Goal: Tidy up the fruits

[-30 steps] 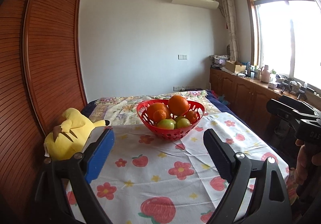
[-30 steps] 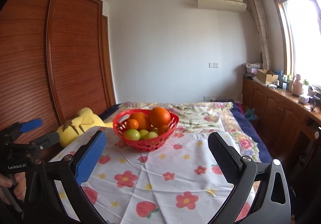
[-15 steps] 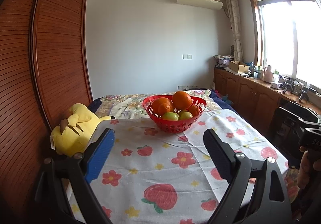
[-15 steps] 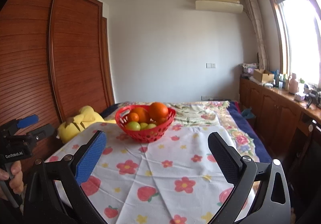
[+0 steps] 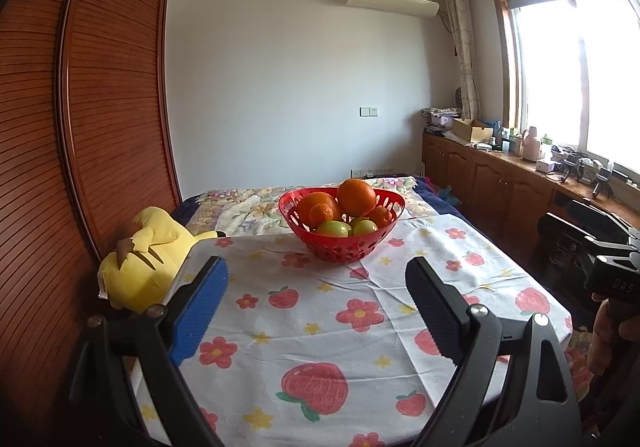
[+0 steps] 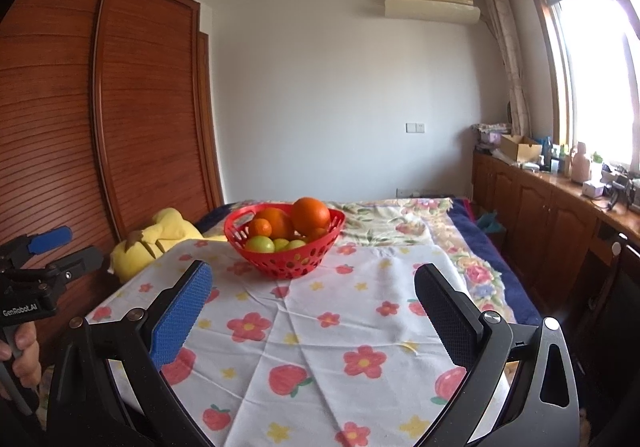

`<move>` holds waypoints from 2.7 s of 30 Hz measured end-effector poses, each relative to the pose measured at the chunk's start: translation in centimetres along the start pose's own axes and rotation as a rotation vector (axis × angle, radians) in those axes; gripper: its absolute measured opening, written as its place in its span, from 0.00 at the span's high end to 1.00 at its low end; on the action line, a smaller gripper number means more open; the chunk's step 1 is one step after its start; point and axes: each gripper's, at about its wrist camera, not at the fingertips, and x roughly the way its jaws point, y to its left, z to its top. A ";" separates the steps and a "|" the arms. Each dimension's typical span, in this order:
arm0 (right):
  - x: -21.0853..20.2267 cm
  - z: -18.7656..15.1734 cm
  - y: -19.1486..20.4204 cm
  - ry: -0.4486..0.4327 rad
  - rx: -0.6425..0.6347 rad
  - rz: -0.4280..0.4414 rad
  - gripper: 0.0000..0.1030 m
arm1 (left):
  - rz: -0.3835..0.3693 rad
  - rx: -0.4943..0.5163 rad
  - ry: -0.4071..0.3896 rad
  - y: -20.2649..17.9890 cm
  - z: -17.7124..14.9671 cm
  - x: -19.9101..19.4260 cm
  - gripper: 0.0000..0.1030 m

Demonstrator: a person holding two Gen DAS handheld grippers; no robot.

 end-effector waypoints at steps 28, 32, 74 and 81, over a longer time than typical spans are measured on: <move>0.0 -0.1 0.0 0.003 0.002 0.000 0.00 | -0.011 0.001 -0.015 -0.4 0.5 -1.1 0.12; 0.0 -0.1 0.0 0.002 0.001 0.001 0.00 | -0.012 0.000 -0.014 -0.4 0.5 -1.0 0.12; 0.0 -0.2 0.0 0.000 0.000 -0.001 0.00 | -0.016 0.006 -0.024 -0.9 0.4 -1.4 0.12; 0.0 -0.2 0.0 0.000 -0.001 -0.001 0.00 | -0.019 0.007 -0.028 -1.1 0.5 -1.5 0.12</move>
